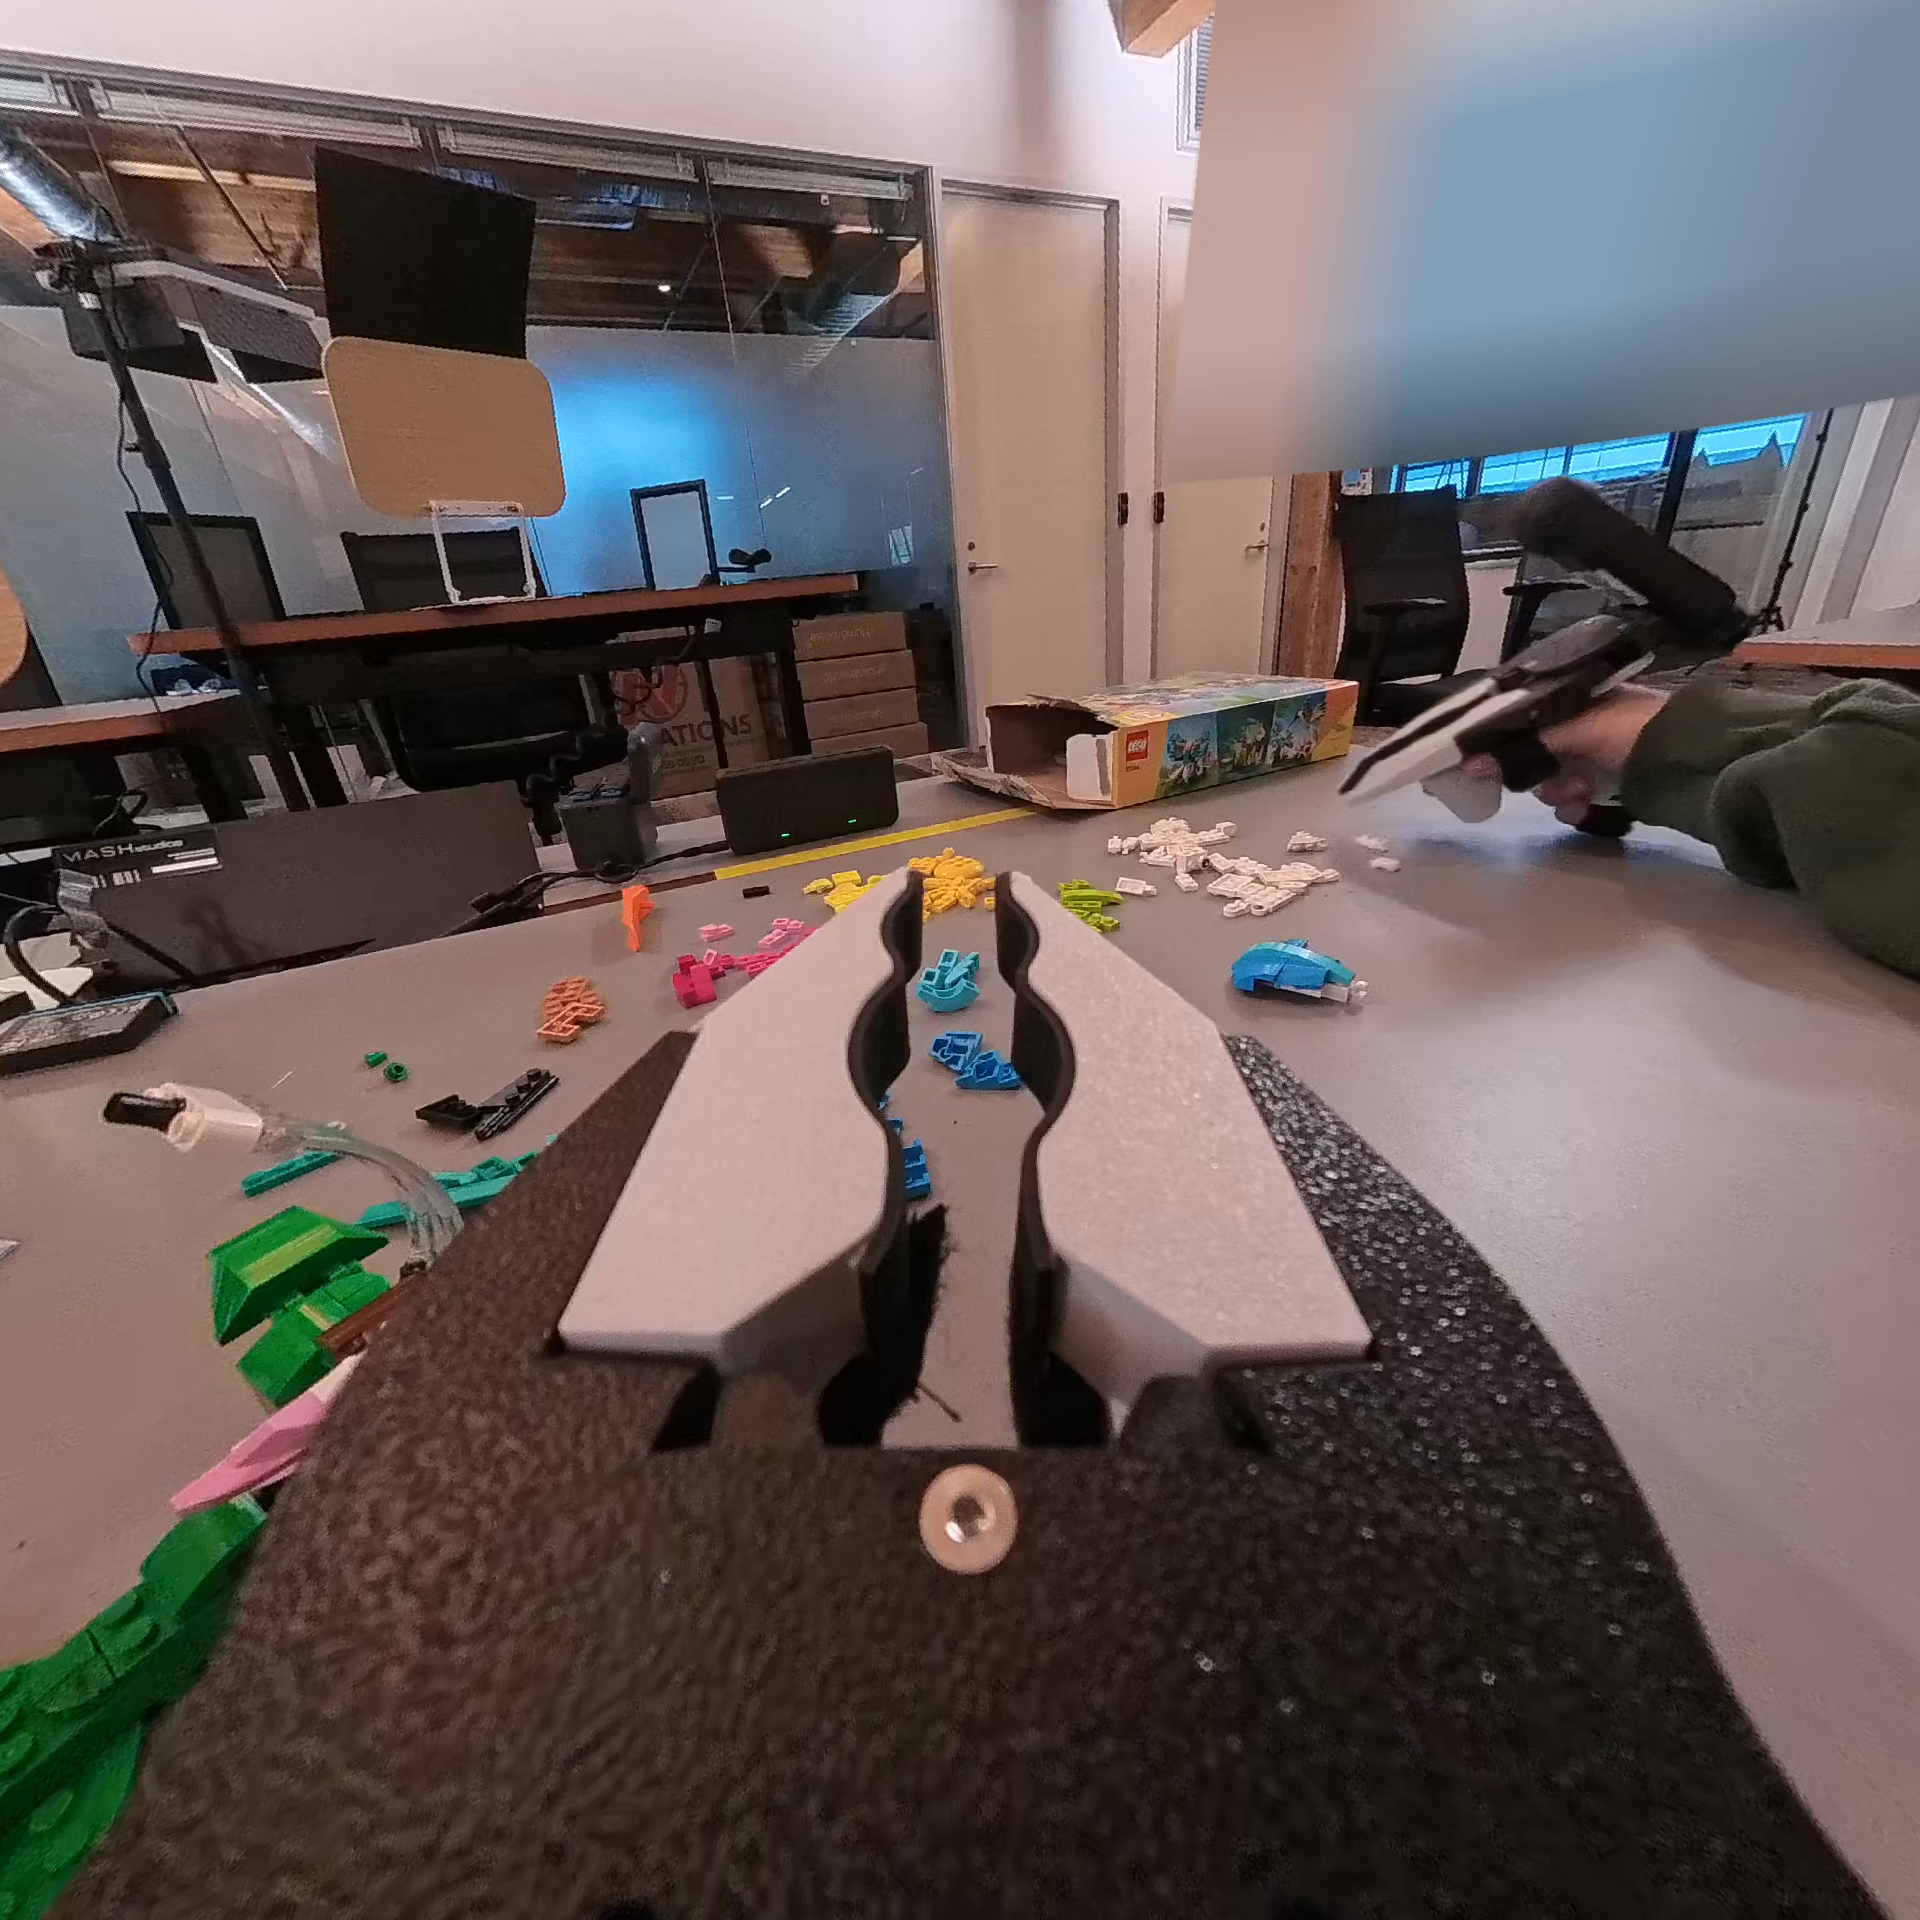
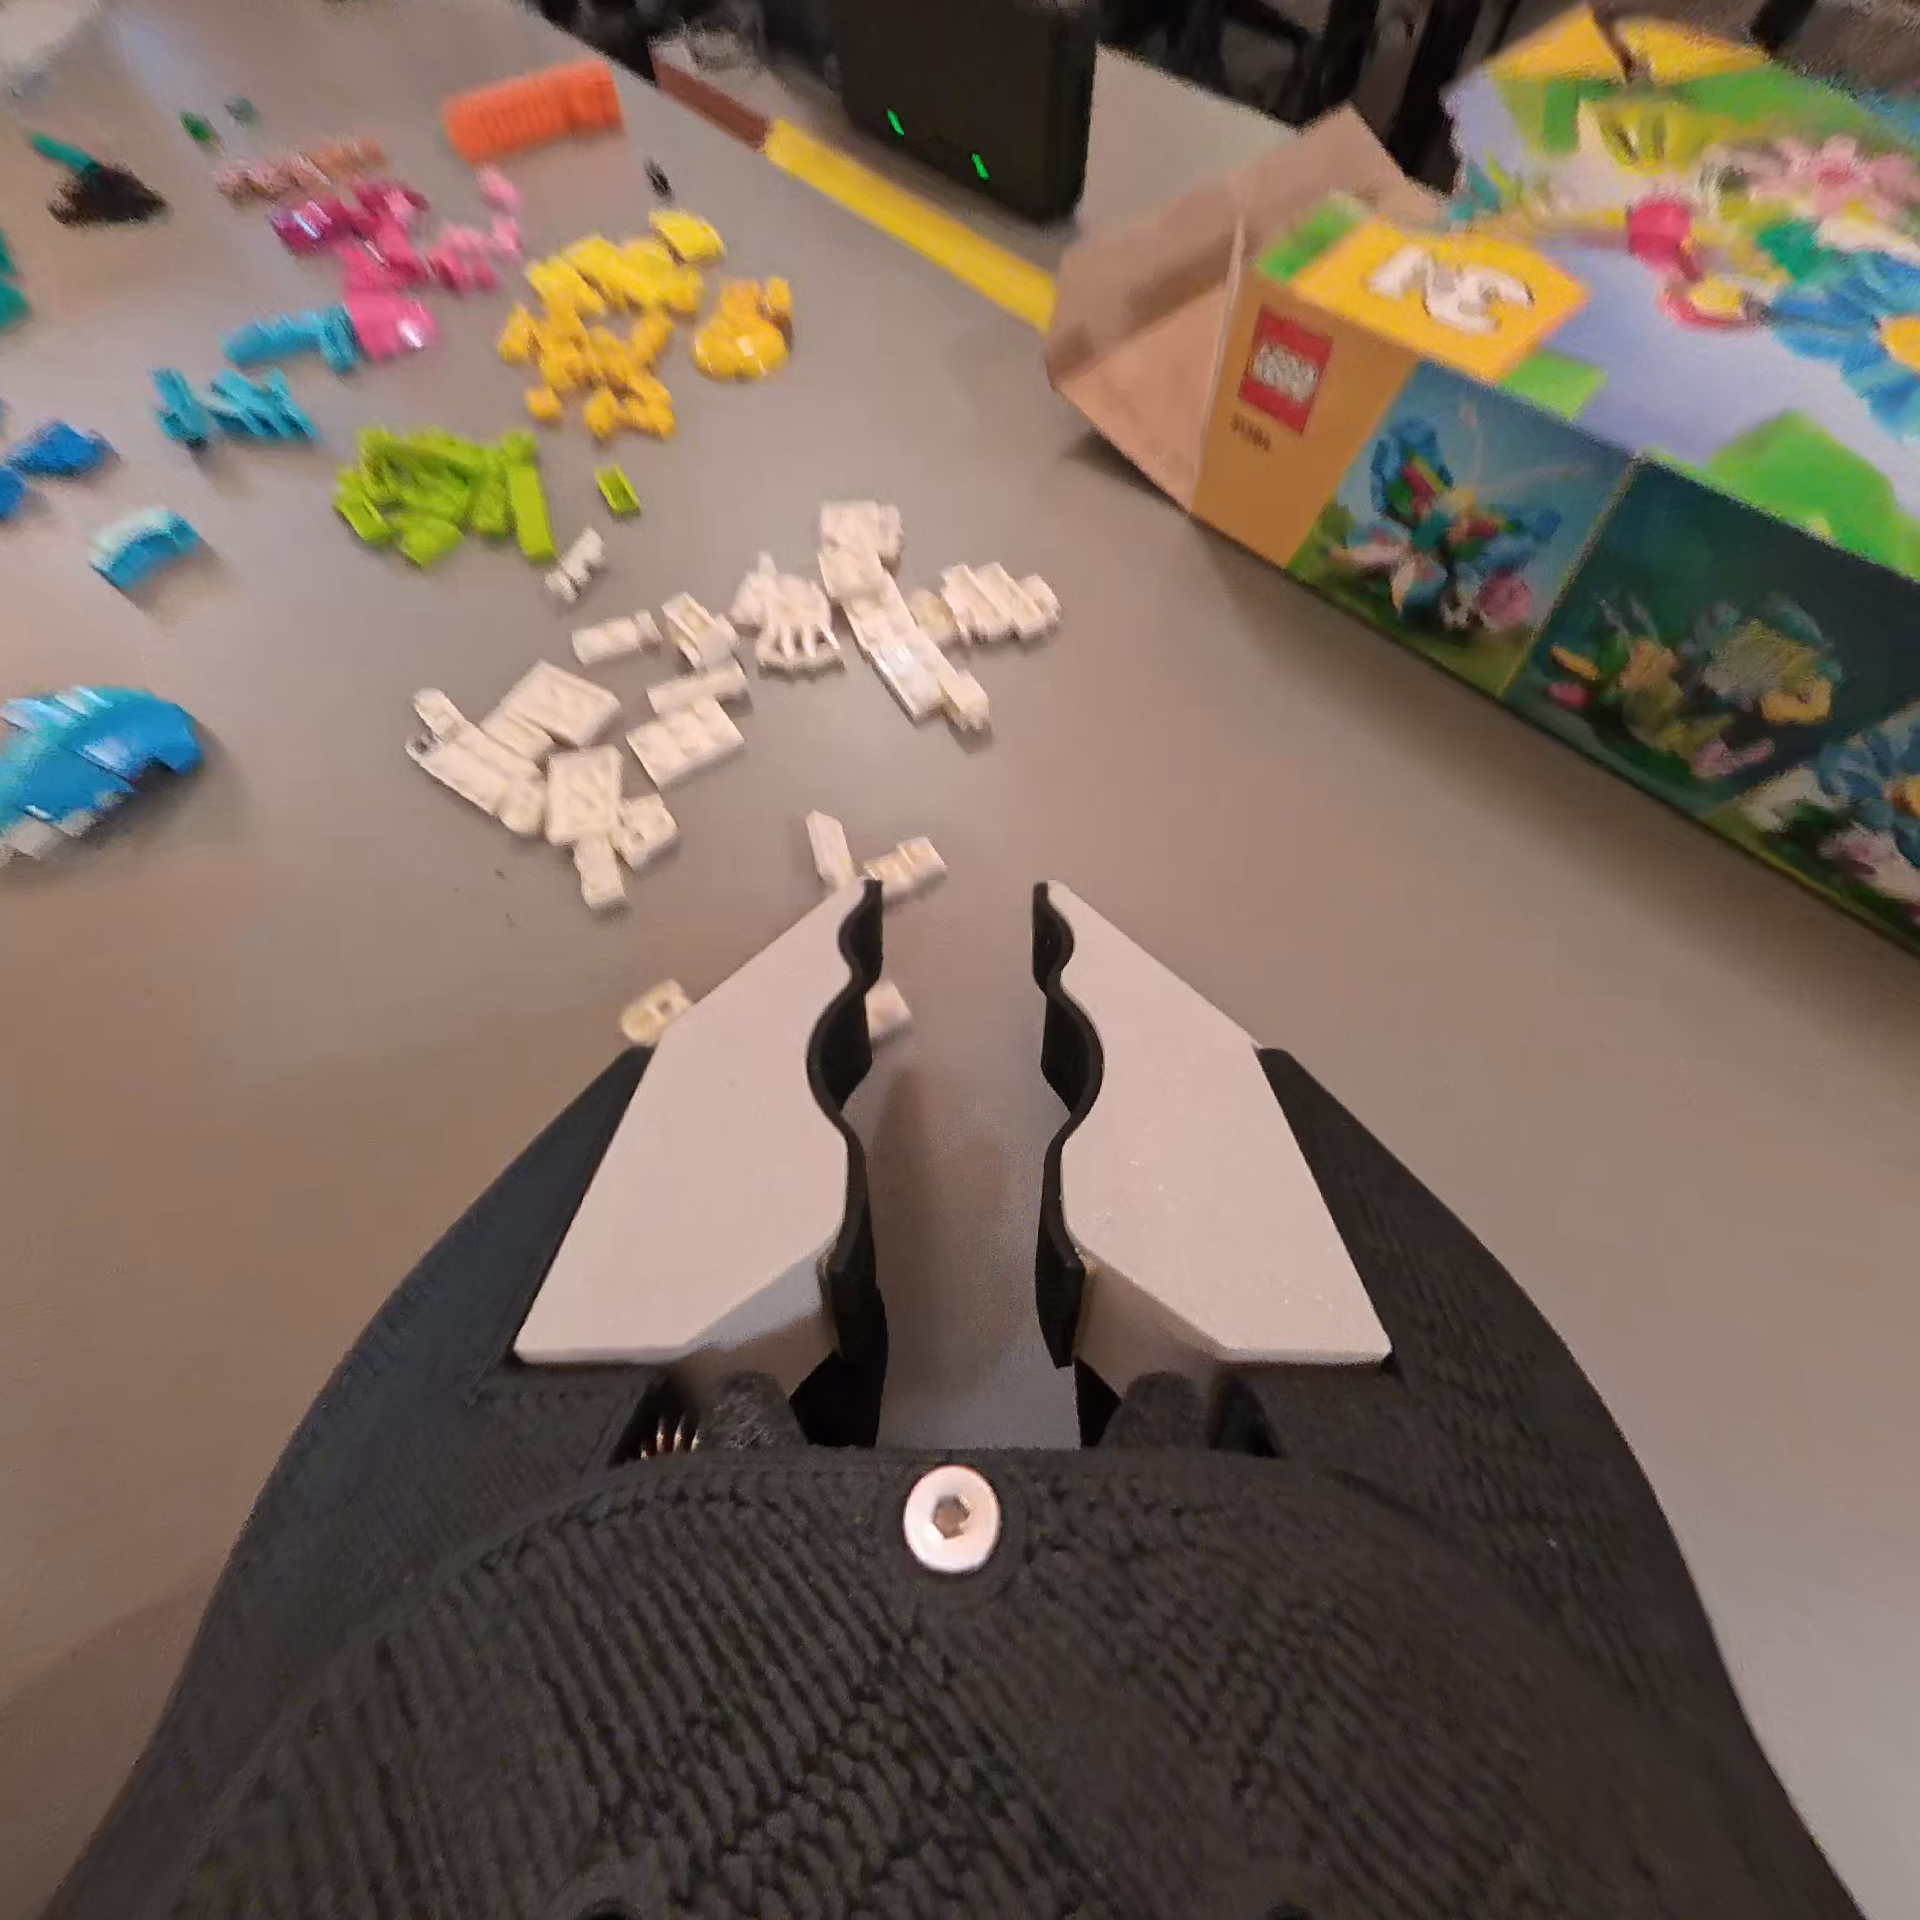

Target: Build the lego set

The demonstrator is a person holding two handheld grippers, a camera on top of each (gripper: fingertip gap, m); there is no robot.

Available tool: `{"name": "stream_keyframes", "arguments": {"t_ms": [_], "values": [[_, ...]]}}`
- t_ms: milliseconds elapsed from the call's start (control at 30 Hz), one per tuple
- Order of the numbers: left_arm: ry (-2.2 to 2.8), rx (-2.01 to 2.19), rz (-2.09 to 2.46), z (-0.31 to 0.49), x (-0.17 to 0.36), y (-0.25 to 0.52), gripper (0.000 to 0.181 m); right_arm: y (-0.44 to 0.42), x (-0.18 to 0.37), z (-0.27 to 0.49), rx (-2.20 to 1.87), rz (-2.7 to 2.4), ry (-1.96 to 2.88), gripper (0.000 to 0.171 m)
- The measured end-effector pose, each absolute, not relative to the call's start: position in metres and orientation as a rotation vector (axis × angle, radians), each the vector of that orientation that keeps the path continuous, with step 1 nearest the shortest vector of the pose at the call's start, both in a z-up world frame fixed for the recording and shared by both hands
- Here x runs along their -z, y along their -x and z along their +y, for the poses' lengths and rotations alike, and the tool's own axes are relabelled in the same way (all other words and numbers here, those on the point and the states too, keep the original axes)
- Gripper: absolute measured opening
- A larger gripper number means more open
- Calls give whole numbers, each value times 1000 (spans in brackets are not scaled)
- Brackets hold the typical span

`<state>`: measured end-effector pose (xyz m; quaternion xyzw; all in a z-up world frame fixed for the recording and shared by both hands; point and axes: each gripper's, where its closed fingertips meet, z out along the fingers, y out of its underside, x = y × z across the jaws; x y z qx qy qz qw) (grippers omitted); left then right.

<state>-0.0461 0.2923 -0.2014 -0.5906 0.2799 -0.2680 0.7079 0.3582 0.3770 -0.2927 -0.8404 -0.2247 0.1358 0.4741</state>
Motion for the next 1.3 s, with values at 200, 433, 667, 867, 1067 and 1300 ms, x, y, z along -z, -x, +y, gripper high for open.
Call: {"name": "stream_keyframes", "arguments": {"t_ms": [200, 433, 667, 867, 1067, 1300], "values": [[1316, 588, 629, 293, 202, 44, 10, -330, 300, 410, -417, -700, 2071, 30], [1326, 543, 648, 294, 205, 41, 9, -309, 300, 441, -512, -856, 2034, 23], [1328, 494, 689, 294, 209, 36, 8, -274, 301, 430, -579, -1111, 1978, 9], [1326, 501, 681, 294, 208, 38, 8, -274, 312, 433, -530, -1140, 2044, 12], [1325, 498, 687, 294, 208, 37, 8, -269, 305, 418, -608, -1182, 2097, 11], [1325, 495, 691, 294, 209, 36, 7, -257, 298, 441, -486, -1243, 1990, 12]]}}
